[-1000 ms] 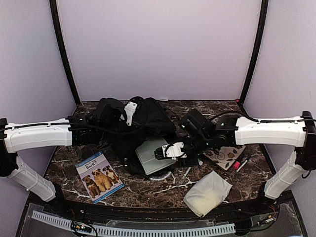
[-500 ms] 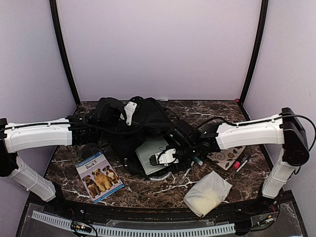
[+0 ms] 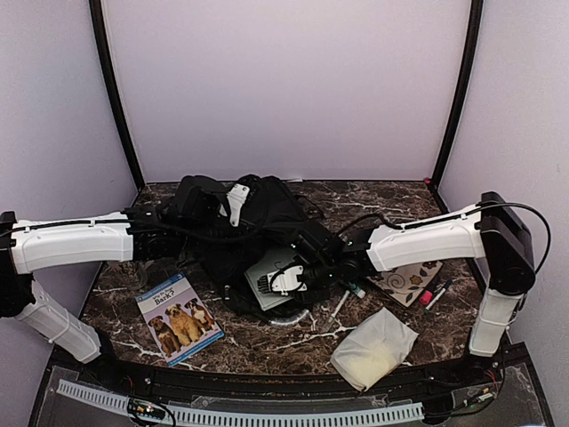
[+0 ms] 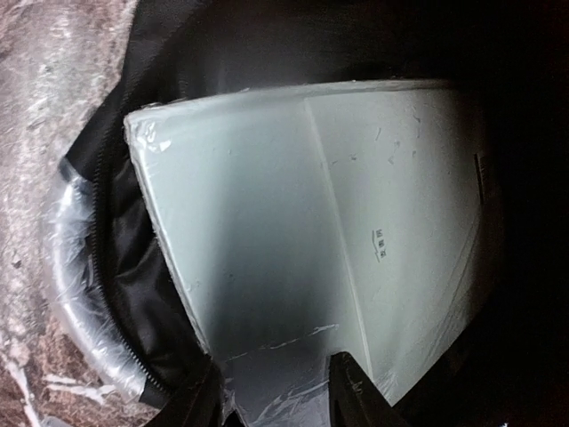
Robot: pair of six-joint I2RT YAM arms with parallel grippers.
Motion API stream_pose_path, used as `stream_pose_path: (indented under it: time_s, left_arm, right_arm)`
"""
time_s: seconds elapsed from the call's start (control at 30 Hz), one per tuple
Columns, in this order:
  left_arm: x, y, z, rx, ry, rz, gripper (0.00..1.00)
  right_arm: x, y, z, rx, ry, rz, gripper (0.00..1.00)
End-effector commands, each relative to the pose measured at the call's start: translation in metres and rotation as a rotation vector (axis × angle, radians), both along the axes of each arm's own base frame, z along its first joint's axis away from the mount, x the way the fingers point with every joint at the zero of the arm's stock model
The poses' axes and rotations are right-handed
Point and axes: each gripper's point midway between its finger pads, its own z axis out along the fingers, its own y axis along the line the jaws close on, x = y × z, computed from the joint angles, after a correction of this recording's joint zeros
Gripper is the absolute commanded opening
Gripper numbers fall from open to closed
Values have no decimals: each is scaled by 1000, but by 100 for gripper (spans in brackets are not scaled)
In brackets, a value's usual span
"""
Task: Pack the student bag
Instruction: Move the book to the largest pocket of the bag.
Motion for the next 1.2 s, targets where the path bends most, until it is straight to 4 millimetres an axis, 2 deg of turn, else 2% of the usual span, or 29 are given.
stream_pose_path:
  time_s: [0.0, 0.13, 0.47, 0.73, 0.87, 1.03, 1.17]
  left_arm:
    - [4, -28, 61, -168, -94, -71, 0]
    - [3, -36, 59, -165, -75, -104, 0]
    - [-2, -50, 55, -196, -27, -158, 0]
    - [-7, -50, 56, -200, -13, -175, 0]
    - [-7, -47, 55, -186, -10, -170, 0]
    - [-4, -42, 48, -153, -18, -147, 0]
    - [-3, -41, 45, -141, -18, -141, 0]
  right_arm:
    - [30, 29, 12, 91, -113, -67, 38]
    - [53, 39, 10, 107, -195, -129, 31]
    - [95, 60, 13, 174, -311, -233, 27]
    - [122, 56, 17, 200, -374, -337, 22]
    - [120, 53, 24, 236, -357, -366, 23]
    - [103, 54, 24, 249, -314, -334, 25]
    - [109, 55, 9, 206, -340, -322, 25]
